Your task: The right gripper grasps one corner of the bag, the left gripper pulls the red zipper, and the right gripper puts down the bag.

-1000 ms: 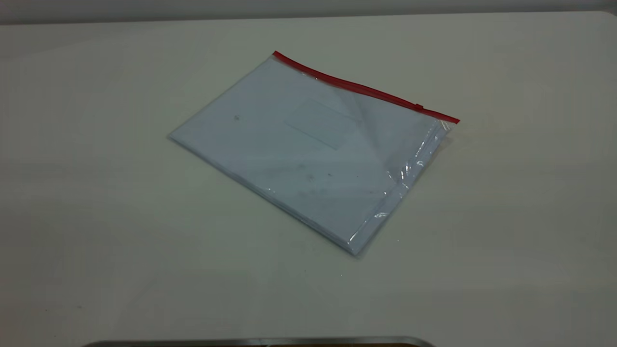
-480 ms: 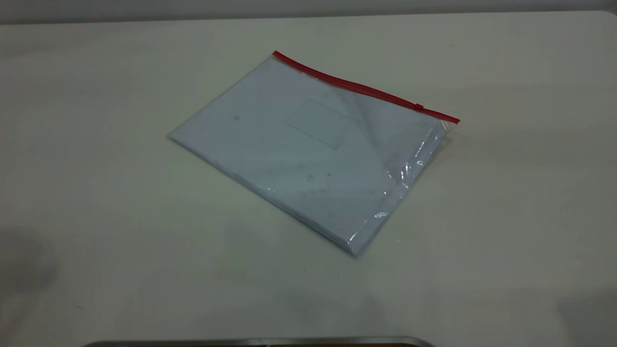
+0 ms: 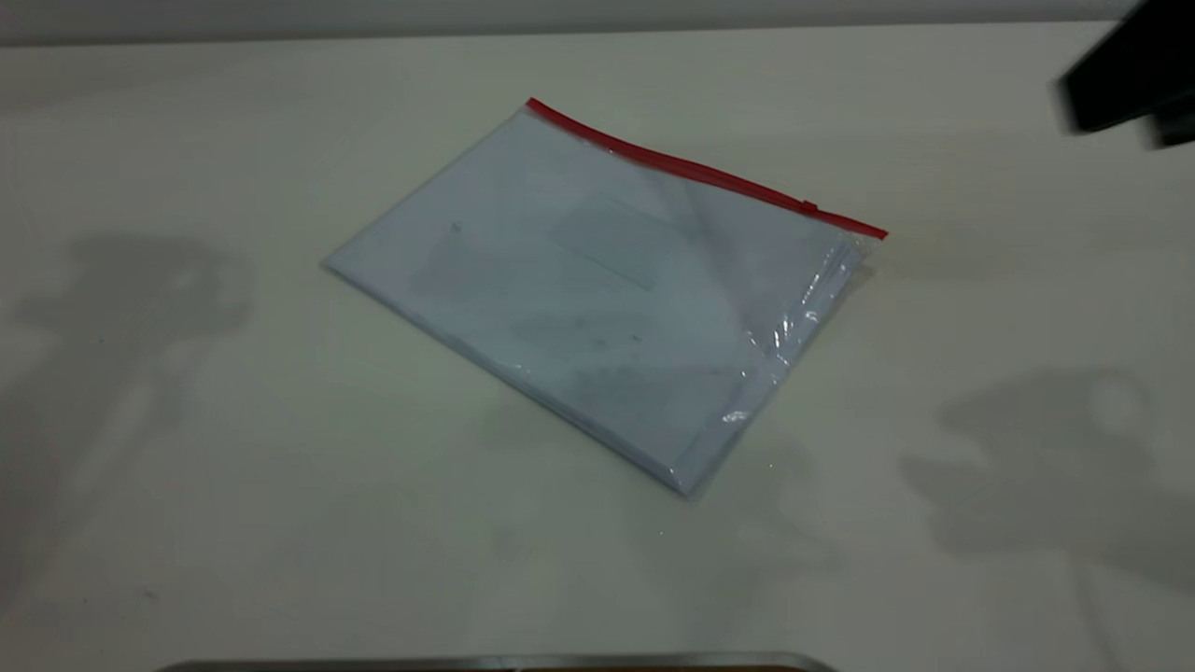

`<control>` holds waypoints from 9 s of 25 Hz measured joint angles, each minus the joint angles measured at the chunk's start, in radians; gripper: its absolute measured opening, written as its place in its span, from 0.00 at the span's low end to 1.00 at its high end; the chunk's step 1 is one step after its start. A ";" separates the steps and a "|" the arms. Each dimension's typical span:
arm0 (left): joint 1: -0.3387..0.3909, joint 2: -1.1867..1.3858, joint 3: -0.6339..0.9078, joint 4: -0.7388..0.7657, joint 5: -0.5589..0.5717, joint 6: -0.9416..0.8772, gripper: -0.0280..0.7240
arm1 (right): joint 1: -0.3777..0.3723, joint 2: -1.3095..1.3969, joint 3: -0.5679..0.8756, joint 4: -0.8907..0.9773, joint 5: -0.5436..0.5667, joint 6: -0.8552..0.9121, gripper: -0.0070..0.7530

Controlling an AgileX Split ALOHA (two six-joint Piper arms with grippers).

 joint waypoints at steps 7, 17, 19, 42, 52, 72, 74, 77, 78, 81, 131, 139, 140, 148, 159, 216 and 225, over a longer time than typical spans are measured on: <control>-0.063 0.213 -0.166 -0.064 0.176 0.202 0.82 | 0.000 0.317 -0.032 0.493 -0.011 -0.526 0.79; -0.108 0.371 -0.200 -0.342 0.234 0.485 0.82 | -0.004 0.692 -0.291 0.566 0.080 -0.635 0.79; -0.113 0.391 -0.213 -0.382 0.265 0.525 0.82 | -0.016 0.745 -0.329 0.562 0.091 -0.635 0.79; -0.116 0.427 -0.250 -0.445 0.271 0.566 0.82 | -0.086 1.109 -0.591 0.602 0.226 -0.682 0.79; -0.116 0.427 -0.250 -0.446 0.240 0.567 0.82 | -0.026 1.126 -0.607 0.702 0.268 -0.750 0.60; -0.227 0.615 -0.401 -0.565 0.224 0.934 0.82 | 0.057 1.129 -1.082 0.054 0.506 -0.484 0.05; -0.253 0.653 -0.447 -0.570 0.225 0.951 0.82 | 0.082 1.129 -1.115 0.020 0.510 -0.467 0.05; -0.288 0.707 -0.507 -0.571 0.228 0.962 0.82 | 0.118 1.130 -1.149 -0.012 0.513 -0.464 0.05; -0.298 0.723 -0.525 -0.571 0.228 0.970 0.82 | 0.131 1.130 -1.158 -0.021 0.512 -0.464 0.05; -0.320 0.761 -0.567 -0.572 0.230 0.996 0.82 | 0.166 1.130 -1.171 -0.042 0.475 -0.482 0.05; -0.328 0.876 -0.589 -0.751 0.131 1.331 0.11 | 0.162 1.142 -1.175 0.025 0.387 -0.576 0.05; -0.279 0.877 -0.597 -0.776 0.124 1.327 0.11 | 0.047 1.142 -1.175 0.077 0.443 -0.519 0.05; -0.268 0.877 -0.597 -0.773 0.125 1.327 0.11 | 0.034 1.142 -1.175 0.077 0.443 -0.515 0.05; -0.186 0.877 -0.597 -0.742 0.198 1.325 0.11 | -0.048 1.142 -1.175 0.072 0.441 -0.484 0.05; -0.114 0.877 -0.597 -0.551 0.233 1.198 0.11 | -0.064 1.142 -1.175 0.058 0.372 -0.430 0.09; -0.107 -0.715 0.158 0.111 0.643 -0.048 0.73 | -0.095 -0.730 -0.344 -0.433 0.610 0.446 0.78; -0.107 -0.999 0.432 0.112 0.643 -0.048 0.73 | -0.095 -1.080 -0.089 -0.531 0.610 0.452 0.78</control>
